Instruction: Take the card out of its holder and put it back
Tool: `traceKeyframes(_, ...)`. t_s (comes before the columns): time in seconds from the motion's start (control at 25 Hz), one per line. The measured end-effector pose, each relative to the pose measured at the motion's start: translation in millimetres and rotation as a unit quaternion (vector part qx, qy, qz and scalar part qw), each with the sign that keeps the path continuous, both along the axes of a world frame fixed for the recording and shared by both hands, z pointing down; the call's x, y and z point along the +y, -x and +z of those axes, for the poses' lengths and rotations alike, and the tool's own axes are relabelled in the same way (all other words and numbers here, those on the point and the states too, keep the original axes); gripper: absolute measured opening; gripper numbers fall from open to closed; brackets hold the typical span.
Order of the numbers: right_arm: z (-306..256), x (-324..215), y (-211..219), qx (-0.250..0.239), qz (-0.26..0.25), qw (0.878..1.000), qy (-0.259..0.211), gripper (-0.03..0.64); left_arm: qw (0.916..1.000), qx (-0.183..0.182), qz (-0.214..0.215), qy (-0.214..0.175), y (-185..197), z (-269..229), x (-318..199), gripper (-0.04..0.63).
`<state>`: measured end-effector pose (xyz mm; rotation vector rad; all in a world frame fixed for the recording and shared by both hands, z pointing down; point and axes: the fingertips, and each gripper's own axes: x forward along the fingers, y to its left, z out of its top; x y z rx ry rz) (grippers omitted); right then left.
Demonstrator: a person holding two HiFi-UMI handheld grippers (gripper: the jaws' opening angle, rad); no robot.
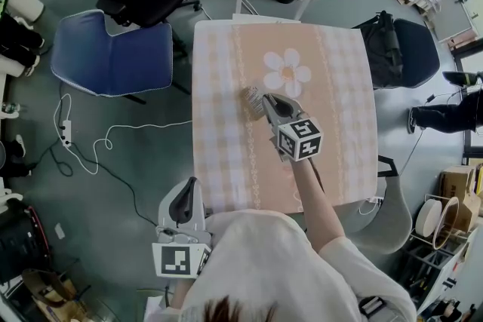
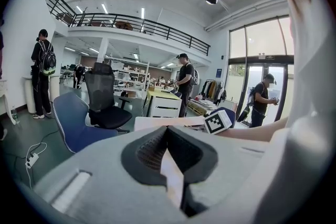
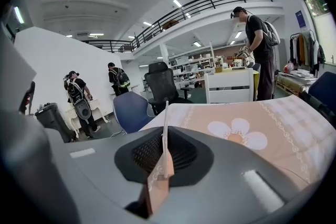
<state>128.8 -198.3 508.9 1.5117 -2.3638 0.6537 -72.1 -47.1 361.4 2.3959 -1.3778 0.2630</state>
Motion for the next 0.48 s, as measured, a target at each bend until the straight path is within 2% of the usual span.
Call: traceKeyframes(0.48,-13,-2,-3,-0.002,0.005,1.000,-0.012,0.014,1.0000,0.006,0.002,-0.005,0,-2,0,0.000)
